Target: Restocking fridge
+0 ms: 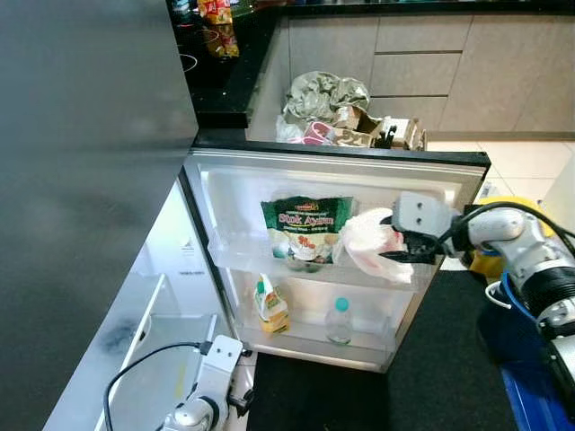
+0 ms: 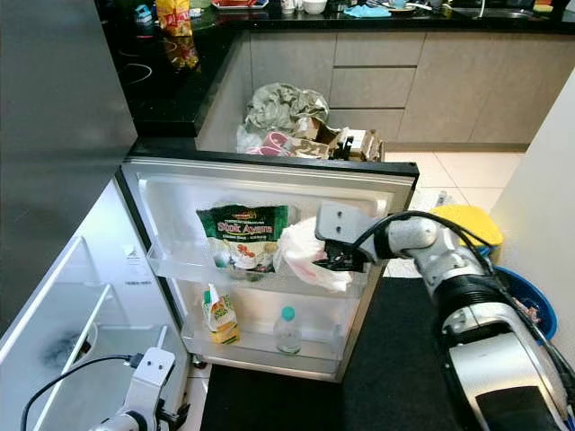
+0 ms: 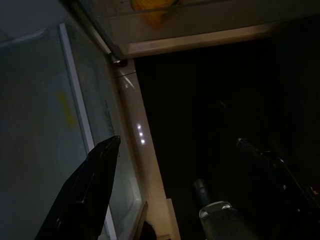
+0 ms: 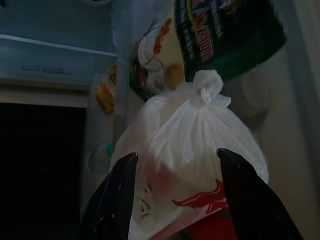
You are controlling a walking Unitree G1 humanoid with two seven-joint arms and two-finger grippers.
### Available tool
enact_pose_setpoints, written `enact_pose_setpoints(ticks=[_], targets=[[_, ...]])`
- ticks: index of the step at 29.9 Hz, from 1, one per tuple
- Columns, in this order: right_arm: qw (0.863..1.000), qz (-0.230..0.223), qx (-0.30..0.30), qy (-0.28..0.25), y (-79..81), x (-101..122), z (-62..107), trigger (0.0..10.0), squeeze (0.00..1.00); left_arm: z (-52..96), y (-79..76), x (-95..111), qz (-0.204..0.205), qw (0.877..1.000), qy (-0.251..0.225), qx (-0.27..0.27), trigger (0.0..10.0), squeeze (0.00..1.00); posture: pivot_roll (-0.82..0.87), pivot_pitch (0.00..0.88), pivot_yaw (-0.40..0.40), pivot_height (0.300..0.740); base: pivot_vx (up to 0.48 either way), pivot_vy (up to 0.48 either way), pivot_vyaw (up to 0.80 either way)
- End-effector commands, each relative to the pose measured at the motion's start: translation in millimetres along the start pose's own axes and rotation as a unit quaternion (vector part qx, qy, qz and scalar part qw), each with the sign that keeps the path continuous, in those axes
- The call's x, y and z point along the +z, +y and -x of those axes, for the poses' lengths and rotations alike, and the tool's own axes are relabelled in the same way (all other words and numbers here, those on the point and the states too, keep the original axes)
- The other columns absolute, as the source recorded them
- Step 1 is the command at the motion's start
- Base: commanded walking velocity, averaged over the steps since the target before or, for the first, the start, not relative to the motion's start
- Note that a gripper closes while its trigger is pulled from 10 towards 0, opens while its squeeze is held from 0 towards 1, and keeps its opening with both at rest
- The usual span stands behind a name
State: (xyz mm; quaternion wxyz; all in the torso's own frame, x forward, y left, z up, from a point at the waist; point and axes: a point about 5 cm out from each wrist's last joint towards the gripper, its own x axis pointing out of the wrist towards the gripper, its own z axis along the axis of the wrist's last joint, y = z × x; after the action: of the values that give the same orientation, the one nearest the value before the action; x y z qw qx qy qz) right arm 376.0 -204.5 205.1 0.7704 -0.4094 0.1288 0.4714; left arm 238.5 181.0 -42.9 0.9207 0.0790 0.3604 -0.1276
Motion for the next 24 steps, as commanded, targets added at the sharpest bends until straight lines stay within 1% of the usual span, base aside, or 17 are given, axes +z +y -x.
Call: enact_pose_setpoints(ticks=[1, 2, 4, 6, 8, 12, 14, 16, 17, 20, 21, 23, 24], targets=[[0.999, -0.002, 0.041, 0.028, 7.4, -10.4, 3.3, 7.4, 0.0, 1.1, 0.3, -3.4, -0.001, 1.0, 0.003, 0.0, 10.0, 0.0, -0.11, 0.104, 0.002, 0.74, 0.0, 0.0, 0.0], [0.999, -0.002, 0.041, 0.028, 7.4, -10.4, 3.3, 7.4, 0.0, 1.1, 0.3, -3.4, -0.001, 1.0, 0.003, 0.0, 10.0, 0.0, -0.11, 0.104, 0.002, 0.74, 0.0, 0.0, 0.0], [0.997, 0.003, 0.058, 0.042, 7.1, -14.2, 11.9, 7.4, 0.0, 1.1, 0.7, -2.9, -0.003, 1.0, 0.003, -0.001, 10.0, 0.0, -0.11, 0.105, 0.003, 0.74, 0.0, 0.0, 0.0], [0.997, 0.003, 0.066, 0.051, 6.5, -16.7, 16.9, 7.5, 0.0, 1.1, 0.8, -2.5, -0.005, 1.0, 0.003, -0.001, 10.0, 0.0, -0.11, 0.105, 0.005, 0.74, 0.0, 0.0, 0.0], [0.996, 0.002, 0.067, 0.055, 6.3, -17.7, 18.8, 7.5, 0.0, 1.1, 0.9, -2.4, -0.005, 1.0, 0.003, -0.002, 10.0, 0.0, -0.11, 0.105, 0.005, 0.74, 0.0, 0.0, 0.0], [0.995, 0.006, 0.066, 0.078, 5.9, -24.7, 26.7, 8.0, 0.0, 1.1, 1.0, -2.7, -0.009, 1.0, 0.004, -0.003, 10.0, 0.0, -0.11, 0.106, 0.005, 0.74, 0.0, 0.0, 0.0], [0.995, 0.006, 0.066, 0.078, 5.9, -24.7, 26.7, 8.0, 0.0, 1.1, 1.0, -2.7, -0.009, 1.0, 0.004, -0.003, 10.0, 0.0, -0.11, 0.106, 0.005, 0.74, 0.0, 0.0, 0.0], [0.995, 0.004, 0.056, 0.086, 5.5, -29.6, 31.0, 9.0, 0.0, 1.3, 1.5, -3.1, -0.011, 1.0, 0.005, -0.003, 10.0, 0.0, -0.11, 0.107, 0.007, 0.74, 0.0, 0.0, 0.0], [0.995, 0.001, 0.047, 0.087, 5.1, -30.9, 31.9, 10.0, 0.0, 1.5, 2.0, -3.4, -0.012, 1.0, 0.006, -0.003, 10.0, 0.0, -0.11, 0.107, 0.011, 0.74, 0.0, 0.0, 0.0], [0.996, -0.002, 0.034, 0.085, 3.6, -31.4, 32.4, 10.0, 0.0, 1.7, 2.6, -3.5, -0.013, 1.0, 0.006, -0.002, 10.0, 0.0, -0.11, 0.107, 0.011, 0.74, 0.0, 0.0, 0.0], [0.996, -0.006, 0.021, 0.083, 1.5, -30.5, 32.0, 10.0, 1.0, 1.6, 2.9, -3.1, -0.014, 1.0, 0.006, -0.002, 10.0, 0.0, -0.11, 0.108, 0.013, 0.74, 0.0, 0.0, 0.0], [0.997, -0.013, 0.003, 0.081, -2.1, -28.8, 31.4, 10.0, 1.0, 1.4, 3.3, -2.2, -0.016, 1.0, 0.006, -0.002, 10.0, 0.0, -0.11, 0.109, 0.014, 0.74, 0.0, 0.0, 0.0], [0.997, -0.013, 0.003, 0.081, -2.1, -28.8, 31.4, 10.0, 1.0, 1.4, 3.3, -2.2, -0.016, 1.0, 0.006, -0.002, 10.0, 0.0, -0.11, 0.109, 0.014, 0.74, 0.0, 0.0, 0.0]])
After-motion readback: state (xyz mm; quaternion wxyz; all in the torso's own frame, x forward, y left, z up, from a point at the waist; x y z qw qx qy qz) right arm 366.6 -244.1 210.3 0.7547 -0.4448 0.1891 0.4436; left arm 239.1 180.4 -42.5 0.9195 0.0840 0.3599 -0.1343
